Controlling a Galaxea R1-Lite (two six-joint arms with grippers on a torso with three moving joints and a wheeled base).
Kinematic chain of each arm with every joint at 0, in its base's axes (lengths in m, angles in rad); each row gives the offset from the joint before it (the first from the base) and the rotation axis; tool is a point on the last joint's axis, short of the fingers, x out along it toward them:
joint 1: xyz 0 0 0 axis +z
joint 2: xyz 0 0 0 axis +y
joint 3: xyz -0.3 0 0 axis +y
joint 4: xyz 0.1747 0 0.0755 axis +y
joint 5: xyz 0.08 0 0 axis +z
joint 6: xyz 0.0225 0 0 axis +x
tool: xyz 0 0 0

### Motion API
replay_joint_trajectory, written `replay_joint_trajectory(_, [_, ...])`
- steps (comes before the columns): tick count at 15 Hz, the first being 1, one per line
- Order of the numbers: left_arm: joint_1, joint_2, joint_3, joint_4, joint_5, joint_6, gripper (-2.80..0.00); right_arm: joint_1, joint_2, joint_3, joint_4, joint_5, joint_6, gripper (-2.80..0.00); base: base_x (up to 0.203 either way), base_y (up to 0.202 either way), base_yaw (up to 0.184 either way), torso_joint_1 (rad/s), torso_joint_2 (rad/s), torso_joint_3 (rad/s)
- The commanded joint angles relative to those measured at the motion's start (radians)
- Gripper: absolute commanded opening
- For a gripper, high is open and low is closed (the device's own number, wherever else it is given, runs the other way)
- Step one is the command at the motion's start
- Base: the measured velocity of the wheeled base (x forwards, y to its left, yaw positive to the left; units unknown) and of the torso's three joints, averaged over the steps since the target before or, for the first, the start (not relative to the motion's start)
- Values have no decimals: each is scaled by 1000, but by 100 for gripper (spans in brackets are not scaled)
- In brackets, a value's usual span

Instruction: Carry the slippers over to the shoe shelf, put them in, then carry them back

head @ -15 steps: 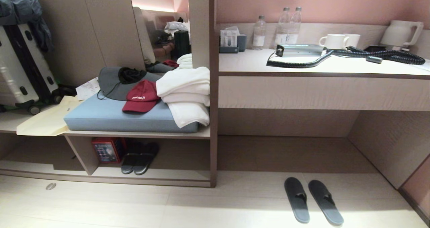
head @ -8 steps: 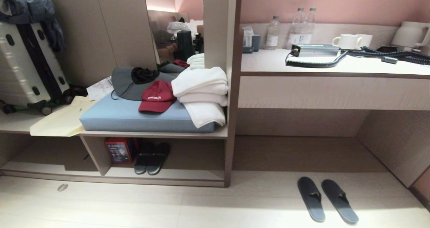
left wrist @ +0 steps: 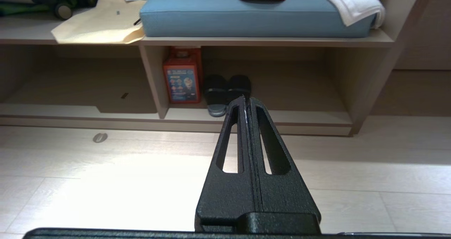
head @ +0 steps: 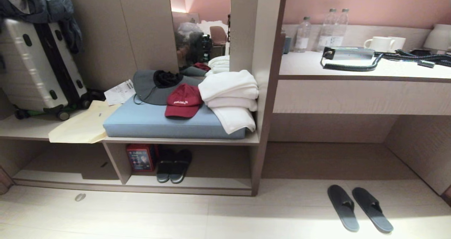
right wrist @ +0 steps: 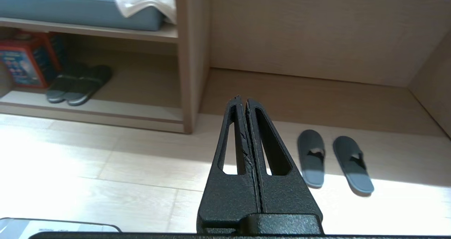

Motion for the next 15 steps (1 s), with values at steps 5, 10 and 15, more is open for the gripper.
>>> replay_joint_trajectory(5, [1,1,0,0,0,0,-280,2,0,0,0,1,0,-280,0,34,-1,1,1,1])
replay_joint_trajectory(10, [0,1,2,0,0,-3,-280,2,0,0,0,1,0,-280,-83,0,0,4,1,0])
replay_joint_trajectory(15, [0,1,2,0,0,-3,-280,2,0,0,0,1,0,-280,-197,0,-1,2,2,2])
